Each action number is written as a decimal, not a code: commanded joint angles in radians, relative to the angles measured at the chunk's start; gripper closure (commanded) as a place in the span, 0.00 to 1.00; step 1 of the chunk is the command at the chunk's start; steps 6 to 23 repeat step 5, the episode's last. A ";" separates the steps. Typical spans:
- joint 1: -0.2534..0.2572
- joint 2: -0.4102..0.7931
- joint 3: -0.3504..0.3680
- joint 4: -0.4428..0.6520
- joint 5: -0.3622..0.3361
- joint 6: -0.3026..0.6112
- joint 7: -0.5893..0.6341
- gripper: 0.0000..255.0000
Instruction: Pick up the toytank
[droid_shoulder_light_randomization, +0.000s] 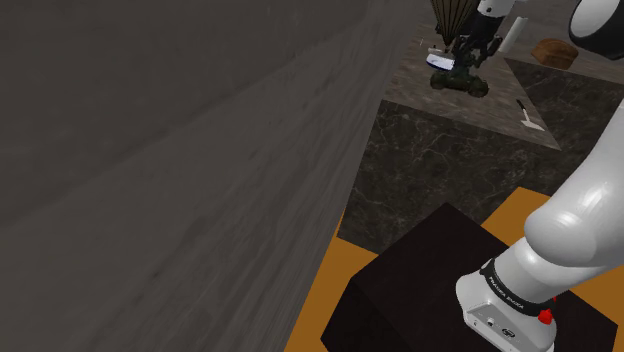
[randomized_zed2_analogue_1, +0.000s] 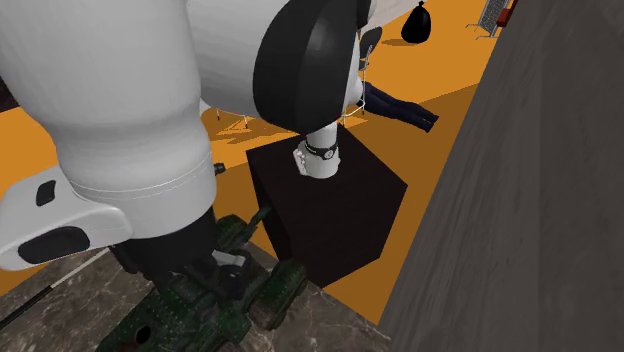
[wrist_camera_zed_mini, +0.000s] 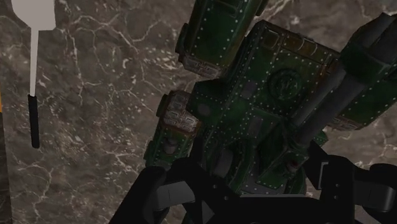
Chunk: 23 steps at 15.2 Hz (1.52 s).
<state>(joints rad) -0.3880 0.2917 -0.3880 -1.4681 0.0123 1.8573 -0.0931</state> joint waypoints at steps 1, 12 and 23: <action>-0.002 -0.002 -0.001 0.029 0.000 -0.026 -0.003 1.00; -0.005 0.002 -0.002 0.063 0.002 -0.057 -0.006 1.00; -0.005 0.002 -0.002 0.063 0.002 -0.057 -0.006 1.00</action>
